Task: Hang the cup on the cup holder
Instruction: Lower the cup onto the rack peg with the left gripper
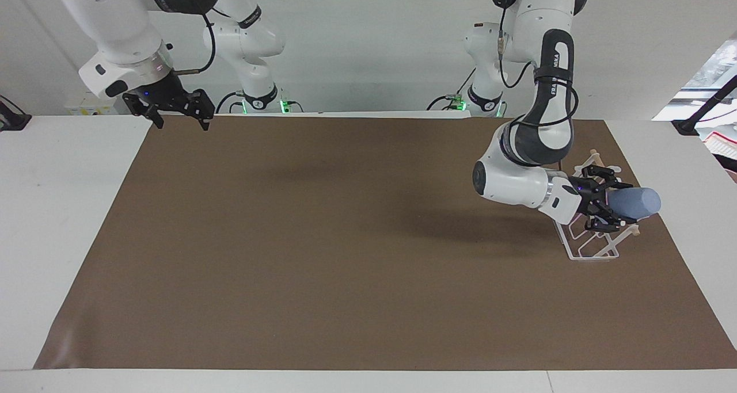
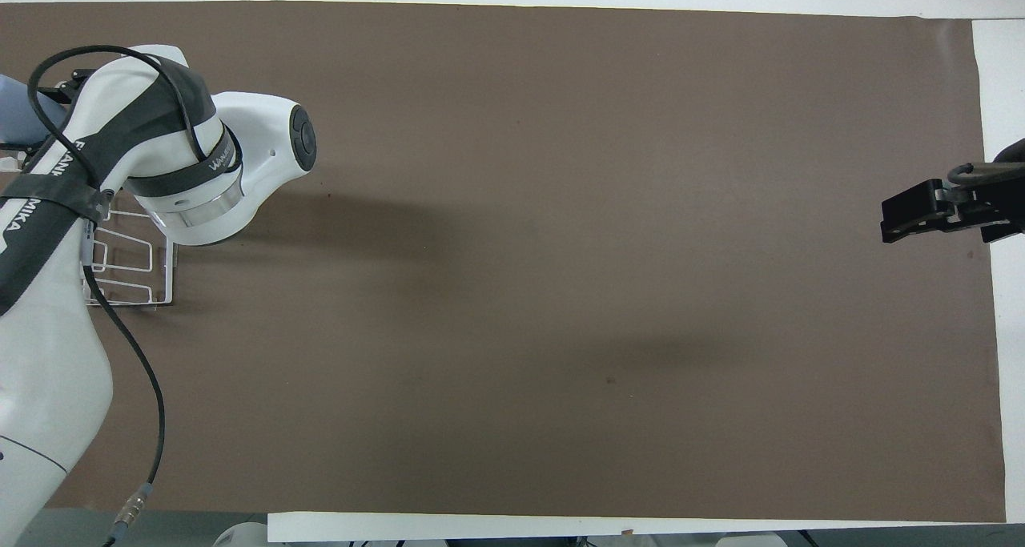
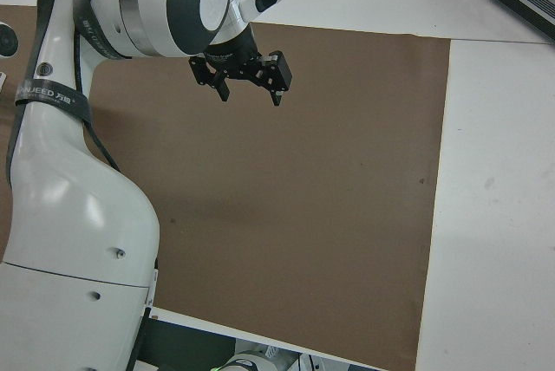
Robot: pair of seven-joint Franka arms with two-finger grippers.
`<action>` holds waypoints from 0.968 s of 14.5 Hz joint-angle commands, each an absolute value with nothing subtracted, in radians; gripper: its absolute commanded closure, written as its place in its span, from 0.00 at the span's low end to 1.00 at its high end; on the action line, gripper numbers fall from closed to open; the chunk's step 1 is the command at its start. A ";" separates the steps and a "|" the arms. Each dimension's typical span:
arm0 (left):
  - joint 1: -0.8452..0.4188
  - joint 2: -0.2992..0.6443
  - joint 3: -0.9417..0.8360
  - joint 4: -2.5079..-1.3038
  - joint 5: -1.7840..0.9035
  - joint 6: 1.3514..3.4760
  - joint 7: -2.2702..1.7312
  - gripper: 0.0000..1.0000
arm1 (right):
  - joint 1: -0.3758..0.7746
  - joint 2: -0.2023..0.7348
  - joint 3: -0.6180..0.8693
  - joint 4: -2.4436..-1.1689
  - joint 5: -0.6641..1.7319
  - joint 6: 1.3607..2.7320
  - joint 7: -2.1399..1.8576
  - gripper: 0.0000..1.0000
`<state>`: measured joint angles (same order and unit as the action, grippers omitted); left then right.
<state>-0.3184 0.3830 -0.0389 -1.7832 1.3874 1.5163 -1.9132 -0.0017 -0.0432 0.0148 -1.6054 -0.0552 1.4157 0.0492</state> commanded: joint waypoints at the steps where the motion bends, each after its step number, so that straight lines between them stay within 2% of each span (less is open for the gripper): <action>1: -0.319 0.399 -0.043 -1.790 1.408 1.477 -1.968 1.00 | 0.018 -0.068 -0.001 -1.643 -0.043 1.430 0.083 0.01; 10: -0.324 0.394 -0.048 -1.853 1.407 1.491 -2.098 1.00 | 0.006 -0.055 -0.026 -1.641 -0.026 1.425 0.080 0.01; 11: -0.324 0.394 -0.048 -1.852 1.407 1.493 -2.100 0.78 | 0.008 -0.055 -0.026 -1.641 -0.026 1.427 0.080 0.01; 12: -0.322 0.394 -0.049 -1.848 1.405 1.494 -2.102 0.33 | 0.008 -0.057 -0.026 -1.641 -0.026 1.425 0.080 0.01; 13: -0.322 0.394 -0.049 -1.847 1.399 1.493 -2.102 0.00 | 0.006 -0.057 -0.026 -1.641 -0.026 1.425 0.080 0.01; 14: -0.322 0.394 -0.049 -1.845 1.394 1.494 -2.100 0.00 | 0.006 -0.055 -0.026 -1.641 -0.026 1.425 0.080 0.01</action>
<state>-0.3210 0.4018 -0.0473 -1.8374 1.3891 1.4967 -2.0845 0.0101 -0.0455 -0.0267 -1.6260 -0.0436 1.4163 0.0750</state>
